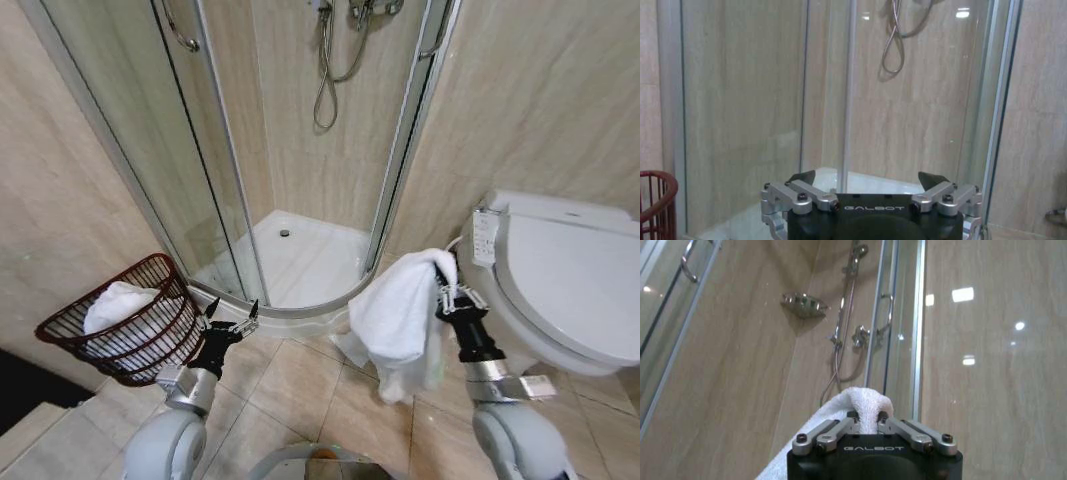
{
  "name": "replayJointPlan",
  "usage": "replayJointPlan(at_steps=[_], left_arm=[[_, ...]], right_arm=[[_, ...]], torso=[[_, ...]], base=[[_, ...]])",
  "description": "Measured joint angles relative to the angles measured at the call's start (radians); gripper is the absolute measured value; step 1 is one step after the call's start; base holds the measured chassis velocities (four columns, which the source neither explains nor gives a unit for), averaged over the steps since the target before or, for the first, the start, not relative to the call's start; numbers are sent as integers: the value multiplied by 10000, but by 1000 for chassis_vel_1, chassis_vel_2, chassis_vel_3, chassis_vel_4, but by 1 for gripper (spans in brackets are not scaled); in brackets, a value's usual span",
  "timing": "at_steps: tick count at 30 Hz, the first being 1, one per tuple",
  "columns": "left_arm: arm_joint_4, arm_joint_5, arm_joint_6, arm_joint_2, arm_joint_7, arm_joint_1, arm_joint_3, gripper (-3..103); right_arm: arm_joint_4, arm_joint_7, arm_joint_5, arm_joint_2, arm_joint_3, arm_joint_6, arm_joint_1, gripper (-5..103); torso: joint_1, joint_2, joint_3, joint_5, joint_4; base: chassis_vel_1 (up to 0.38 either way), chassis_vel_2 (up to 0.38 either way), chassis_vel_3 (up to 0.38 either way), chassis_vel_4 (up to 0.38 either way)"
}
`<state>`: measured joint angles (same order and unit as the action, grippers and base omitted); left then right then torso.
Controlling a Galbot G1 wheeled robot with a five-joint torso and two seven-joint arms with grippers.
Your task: Discard the used towel into the hamper.
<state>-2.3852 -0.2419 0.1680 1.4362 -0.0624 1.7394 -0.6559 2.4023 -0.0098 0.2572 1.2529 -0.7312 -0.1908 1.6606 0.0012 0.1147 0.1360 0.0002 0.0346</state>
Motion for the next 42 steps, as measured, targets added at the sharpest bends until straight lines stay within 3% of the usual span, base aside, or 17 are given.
replayJointPlan(at_steps=[26,42], left_arm=[[0,0,0,1,0,0,0,100],[0,0,0,0,0,0,0,100]], right_arm=[[1023,117,800,-504,-1126,360,-84,8],[1004,185,1500,-413,-1222,46,64,8]], torso=[[0,0,0,-1,2],[35,124,88,-2,2]], base=[[0,0,0,0],[0,0,0,0]])
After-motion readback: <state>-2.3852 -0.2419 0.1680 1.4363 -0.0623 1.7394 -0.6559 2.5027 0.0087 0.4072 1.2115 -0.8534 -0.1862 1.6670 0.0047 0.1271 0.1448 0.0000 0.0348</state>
